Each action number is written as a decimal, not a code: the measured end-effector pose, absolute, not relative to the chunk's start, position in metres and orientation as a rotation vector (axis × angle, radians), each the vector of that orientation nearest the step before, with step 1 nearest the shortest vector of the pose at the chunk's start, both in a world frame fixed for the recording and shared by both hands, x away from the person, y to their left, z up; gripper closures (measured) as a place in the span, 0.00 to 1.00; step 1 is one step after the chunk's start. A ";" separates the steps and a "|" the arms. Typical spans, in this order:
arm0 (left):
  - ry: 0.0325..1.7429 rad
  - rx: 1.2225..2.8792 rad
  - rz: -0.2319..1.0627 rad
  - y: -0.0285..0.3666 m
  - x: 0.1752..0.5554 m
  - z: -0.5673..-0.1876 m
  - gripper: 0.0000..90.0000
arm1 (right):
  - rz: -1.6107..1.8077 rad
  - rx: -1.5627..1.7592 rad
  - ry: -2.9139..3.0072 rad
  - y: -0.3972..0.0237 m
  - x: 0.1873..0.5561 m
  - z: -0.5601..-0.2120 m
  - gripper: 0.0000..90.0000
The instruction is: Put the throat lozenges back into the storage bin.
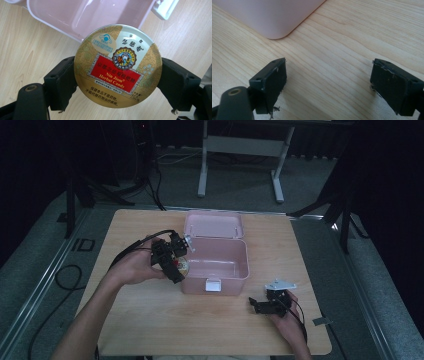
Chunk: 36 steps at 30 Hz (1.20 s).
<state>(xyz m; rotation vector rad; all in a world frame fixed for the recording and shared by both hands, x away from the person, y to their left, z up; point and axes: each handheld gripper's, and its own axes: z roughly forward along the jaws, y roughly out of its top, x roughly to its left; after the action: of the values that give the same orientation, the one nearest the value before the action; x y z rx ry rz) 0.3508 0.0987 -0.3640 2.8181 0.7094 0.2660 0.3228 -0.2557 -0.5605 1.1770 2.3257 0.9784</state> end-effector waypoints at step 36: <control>0.720 2.834 0.265 0.074 0.374 -0.375 0.23 | 0.981 1.179 2.324 -0.256 0.323 -0.561 0.15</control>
<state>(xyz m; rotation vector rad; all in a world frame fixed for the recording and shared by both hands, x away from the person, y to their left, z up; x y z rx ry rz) 0.3743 0.0744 -0.3748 2.8338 0.7204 0.2650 0.3228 -0.2555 -0.5606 1.1790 2.3237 0.9809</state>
